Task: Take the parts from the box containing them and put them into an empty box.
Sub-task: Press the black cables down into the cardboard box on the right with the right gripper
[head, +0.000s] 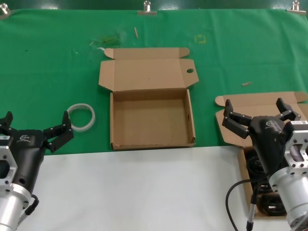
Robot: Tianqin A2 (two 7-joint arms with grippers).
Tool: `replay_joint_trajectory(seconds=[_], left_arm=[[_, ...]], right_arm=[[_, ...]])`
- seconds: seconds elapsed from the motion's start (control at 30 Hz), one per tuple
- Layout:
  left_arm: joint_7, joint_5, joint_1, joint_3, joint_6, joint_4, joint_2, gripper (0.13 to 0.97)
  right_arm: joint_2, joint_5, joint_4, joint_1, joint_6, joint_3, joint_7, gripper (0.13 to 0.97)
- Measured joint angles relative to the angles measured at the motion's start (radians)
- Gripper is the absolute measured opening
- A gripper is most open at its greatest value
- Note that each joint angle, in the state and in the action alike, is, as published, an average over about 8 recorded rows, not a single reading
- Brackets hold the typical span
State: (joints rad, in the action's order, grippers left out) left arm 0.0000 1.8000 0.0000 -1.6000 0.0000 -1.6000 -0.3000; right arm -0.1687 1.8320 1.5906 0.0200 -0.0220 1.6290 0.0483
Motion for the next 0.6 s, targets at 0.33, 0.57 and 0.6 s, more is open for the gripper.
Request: replay_joint_trajectory(seconds=[0.33, 0.57, 0.6], left_arm=[[0.0, 0.0, 0.0, 0.0, 0.0, 0.0, 0.0, 0.966], [0.0, 0.0, 0.0, 0.0, 0.0, 0.0, 0.0, 0.966], [0.0, 0.0, 0.0, 0.0, 0.0, 0.0, 0.0, 0.966]], right_arm=[[0.0, 0.0, 0.0, 0.0, 0.0, 0.0, 0.0, 0.966], [0.0, 0.006, 0.0, 0.002, -0.01, 0.009, 0.004, 0.966], [0.0, 0.012, 0.0, 0.003, -0.019, 0.017, 0.008, 0.966]])
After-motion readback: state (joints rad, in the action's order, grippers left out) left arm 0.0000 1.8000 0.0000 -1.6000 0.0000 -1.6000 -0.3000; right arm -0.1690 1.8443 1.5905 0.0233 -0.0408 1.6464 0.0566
